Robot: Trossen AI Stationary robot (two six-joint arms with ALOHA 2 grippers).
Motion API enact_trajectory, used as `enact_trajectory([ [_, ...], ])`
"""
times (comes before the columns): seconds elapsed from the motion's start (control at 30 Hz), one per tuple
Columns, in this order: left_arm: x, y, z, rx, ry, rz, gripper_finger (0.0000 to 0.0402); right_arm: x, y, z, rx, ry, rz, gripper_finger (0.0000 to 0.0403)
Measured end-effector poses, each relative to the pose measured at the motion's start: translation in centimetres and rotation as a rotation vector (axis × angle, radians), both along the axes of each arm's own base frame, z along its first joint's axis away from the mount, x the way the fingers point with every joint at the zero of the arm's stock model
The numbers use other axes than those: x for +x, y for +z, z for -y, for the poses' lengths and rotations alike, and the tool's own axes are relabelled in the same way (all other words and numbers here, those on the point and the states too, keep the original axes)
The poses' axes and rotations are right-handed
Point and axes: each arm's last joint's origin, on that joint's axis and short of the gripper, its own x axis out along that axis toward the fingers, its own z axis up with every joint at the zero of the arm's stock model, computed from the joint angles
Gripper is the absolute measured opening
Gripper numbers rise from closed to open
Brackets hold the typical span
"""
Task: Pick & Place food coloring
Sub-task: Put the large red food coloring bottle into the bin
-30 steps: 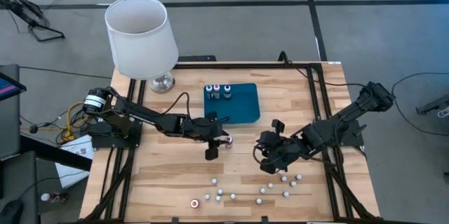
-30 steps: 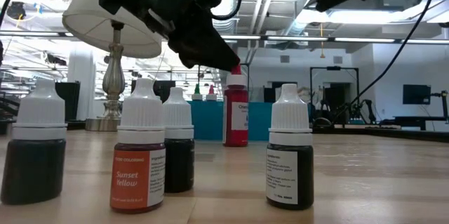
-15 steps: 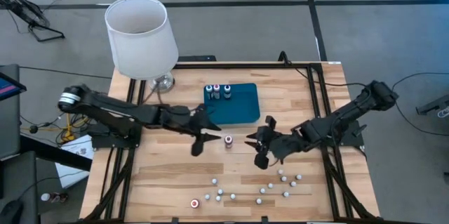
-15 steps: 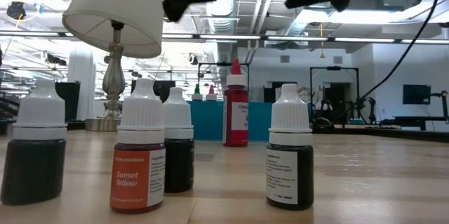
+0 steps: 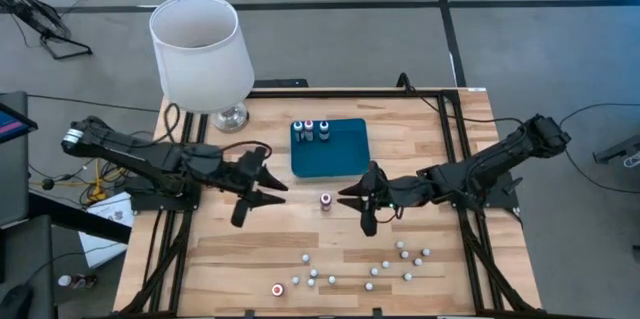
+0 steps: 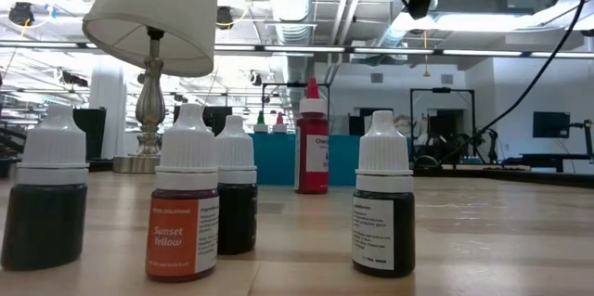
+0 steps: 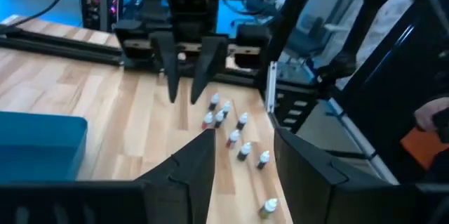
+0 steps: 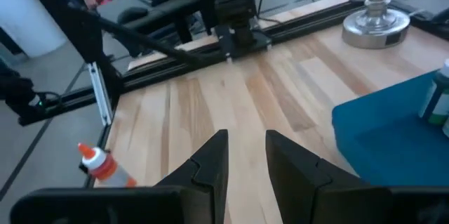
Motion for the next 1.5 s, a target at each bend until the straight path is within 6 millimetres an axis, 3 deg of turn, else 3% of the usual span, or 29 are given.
enact_trajectory([
  [0.27,-0.4,0.4,0.0,-0.049,0.051,0.013,0.0137,0.5,0.0,1.4,0.008,-0.038,0.002,0.0086],
  [0.5,-0.4,-0.6,-0.1,-0.075,0.087,-0.092,0.0137,0.7,0.0,2.2,0.097,-0.010,-0.006,0.0086],
  [0.77,-0.5,-0.8,0.0,-0.022,0.053,-0.100,0.0137,0.9,-0.1,2.6,0.109,0.018,-0.018,0.0086],
  [0.97,-0.5,-0.8,-0.4,0.100,0.168,-0.085,0.0137,0.9,-0.3,3.4,0.156,-0.018,-0.049,0.0086],
  [1.07,-0.5,-0.8,-0.5,0.055,0.218,-0.089,0.0137,1.1,-0.3,4.0,0.230,-0.062,-0.040,0.0086],
  [1.37,-0.6,-1.2,-0.3,0.038,0.143,-0.133,0.0137,1.2,-0.7,4.0,0.067,0.028,-0.072,0.0088],
  [1.5,-0.6,-1.3,-0.4,0.039,0.151,-0.148,0.0137,1.8,-2.1,4.0,0.058,0.033,-0.123,0.0103],
])
